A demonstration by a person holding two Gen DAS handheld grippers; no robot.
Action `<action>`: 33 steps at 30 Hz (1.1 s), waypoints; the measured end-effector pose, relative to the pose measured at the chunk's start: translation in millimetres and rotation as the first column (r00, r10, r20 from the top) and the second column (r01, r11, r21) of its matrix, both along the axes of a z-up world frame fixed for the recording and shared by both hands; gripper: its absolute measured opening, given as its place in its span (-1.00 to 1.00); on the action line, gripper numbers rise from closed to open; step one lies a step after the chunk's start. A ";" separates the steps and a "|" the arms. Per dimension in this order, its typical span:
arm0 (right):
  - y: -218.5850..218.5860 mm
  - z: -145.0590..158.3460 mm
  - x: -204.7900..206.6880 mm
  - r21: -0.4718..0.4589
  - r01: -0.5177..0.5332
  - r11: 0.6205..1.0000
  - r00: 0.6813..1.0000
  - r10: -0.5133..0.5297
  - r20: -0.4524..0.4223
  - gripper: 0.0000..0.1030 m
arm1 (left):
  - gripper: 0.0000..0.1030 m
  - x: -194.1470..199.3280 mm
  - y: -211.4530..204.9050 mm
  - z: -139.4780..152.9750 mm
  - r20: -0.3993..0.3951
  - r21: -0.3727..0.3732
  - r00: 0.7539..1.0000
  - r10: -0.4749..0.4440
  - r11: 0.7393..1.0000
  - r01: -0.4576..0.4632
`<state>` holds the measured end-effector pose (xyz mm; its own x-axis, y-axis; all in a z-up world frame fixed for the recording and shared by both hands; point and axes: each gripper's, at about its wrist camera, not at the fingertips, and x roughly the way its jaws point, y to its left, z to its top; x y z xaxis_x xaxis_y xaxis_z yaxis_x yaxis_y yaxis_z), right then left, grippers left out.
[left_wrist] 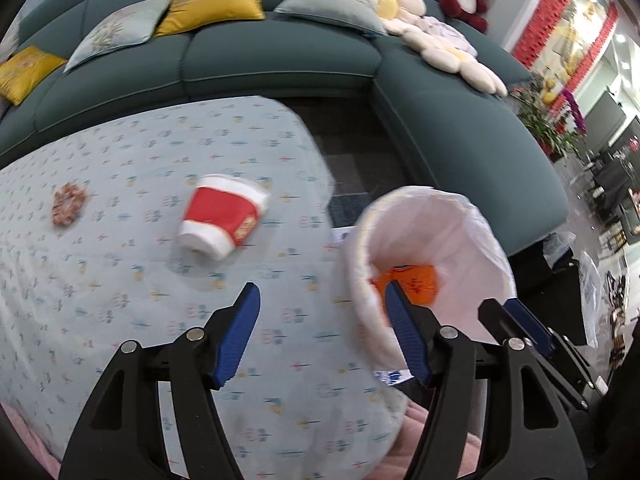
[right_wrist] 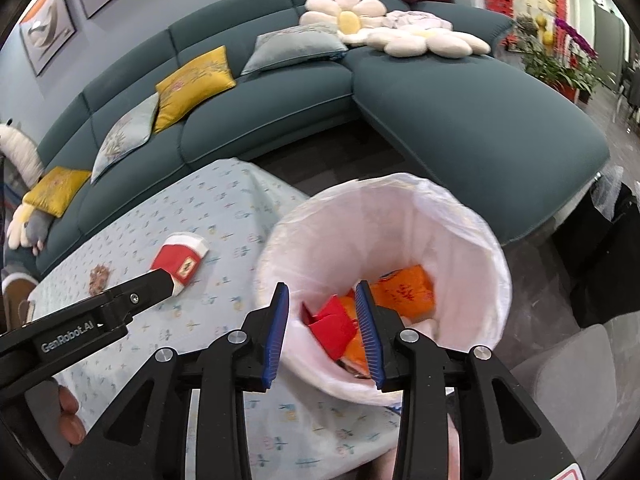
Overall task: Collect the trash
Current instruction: 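Move both open tools back toward the pink scrunchie and red-white cup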
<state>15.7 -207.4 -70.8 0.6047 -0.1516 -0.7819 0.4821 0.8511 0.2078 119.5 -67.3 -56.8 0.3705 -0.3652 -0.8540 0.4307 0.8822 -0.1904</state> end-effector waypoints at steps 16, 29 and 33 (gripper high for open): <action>90.4 -7.1 63.8 0.013 -0.159 0.987 0.986 0.160 -0.042 -0.34 | 0.31 47.2 119.5 -10.7 -0.005 0.028 0.982 0.189 0.982 -0.189; 129.6 -35.0 142.2 0.061 -0.150 0.987 0.984 0.155 -0.089 0.21 | 0.68 130.2 226.6 -40.7 -0.016 0.083 0.936 0.351 0.934 -0.349; 129.5 -48.9 168.3 0.080 -0.110 0.991 0.986 0.119 -0.120 0.33 | 0.70 160.8 247.0 -56.0 -0.043 0.093 0.927 0.373 0.925 -0.368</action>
